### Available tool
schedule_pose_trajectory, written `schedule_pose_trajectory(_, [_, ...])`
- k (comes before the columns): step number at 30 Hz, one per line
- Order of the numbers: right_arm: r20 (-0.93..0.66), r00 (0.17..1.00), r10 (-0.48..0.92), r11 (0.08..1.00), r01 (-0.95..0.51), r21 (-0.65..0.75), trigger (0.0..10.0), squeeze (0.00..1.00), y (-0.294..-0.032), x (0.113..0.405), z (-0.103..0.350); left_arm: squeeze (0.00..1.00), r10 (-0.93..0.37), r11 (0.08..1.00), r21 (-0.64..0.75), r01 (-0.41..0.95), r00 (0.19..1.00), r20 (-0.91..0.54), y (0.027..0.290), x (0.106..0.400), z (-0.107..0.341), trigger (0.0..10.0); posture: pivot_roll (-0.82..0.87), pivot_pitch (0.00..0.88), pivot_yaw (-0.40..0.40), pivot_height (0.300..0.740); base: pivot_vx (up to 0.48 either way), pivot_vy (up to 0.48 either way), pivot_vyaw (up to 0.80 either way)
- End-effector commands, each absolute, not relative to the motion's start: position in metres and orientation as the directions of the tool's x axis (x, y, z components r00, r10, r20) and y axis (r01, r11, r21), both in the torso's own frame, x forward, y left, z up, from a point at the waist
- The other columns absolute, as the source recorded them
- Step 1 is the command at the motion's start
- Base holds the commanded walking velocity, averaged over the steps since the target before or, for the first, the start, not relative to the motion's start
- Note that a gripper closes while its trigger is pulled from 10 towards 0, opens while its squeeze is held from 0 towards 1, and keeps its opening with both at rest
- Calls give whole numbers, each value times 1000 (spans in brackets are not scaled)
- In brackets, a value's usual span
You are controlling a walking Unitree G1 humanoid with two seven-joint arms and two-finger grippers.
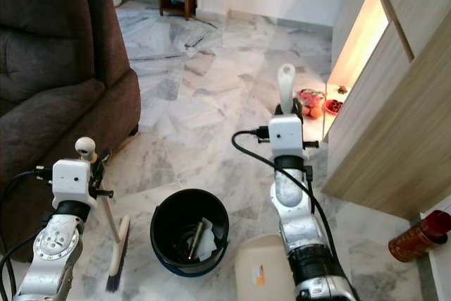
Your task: Sweep floor
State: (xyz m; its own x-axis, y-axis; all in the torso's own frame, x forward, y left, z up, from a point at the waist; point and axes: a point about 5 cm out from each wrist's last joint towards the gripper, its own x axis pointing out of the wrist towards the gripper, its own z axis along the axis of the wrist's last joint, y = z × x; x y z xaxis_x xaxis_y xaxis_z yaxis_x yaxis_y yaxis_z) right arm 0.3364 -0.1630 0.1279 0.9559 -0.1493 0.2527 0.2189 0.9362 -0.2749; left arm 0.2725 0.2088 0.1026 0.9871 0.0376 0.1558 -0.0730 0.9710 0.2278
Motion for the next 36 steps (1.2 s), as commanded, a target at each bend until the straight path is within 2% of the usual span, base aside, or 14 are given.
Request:
schedule_pose_trajectory(1, [300, 940, -160, 940, 238, -245, 10000, 0, -166, 342, 138, 0, 16, 972, 225, -62, 979, 202, 206, 273, 112, 10000, 119, 41, -49, 740, 0, 0, 0])
schedule_pose_trajectory(5, [264, 946, -187, 934, 255, -249, 10000, 0, -177, 342, 127, 0, 16, 974, 220, -58, 982, 189, 207, 272, 109, 10000, 125, 32, -49, 740, 0, 0, 0])
schedule_pose_trajectory(10, [210, 946, -246, 951, 277, -138, 10000, 0, -186, 341, 117, 0, 19, 978, 203, -54, 985, 171, 207, 271, 105, 10000, 124, 21, -48, 740, 0, 0, 0])
schedule_pose_trajectory(36, [100, 967, -234, 966, 243, -89, 10000, 0, -183, 331, 83, 0, 32, 984, 169, -57, 989, 146, 207, 268, 96, 10000, 118, 9, -42, 740, 0, 0, 0])
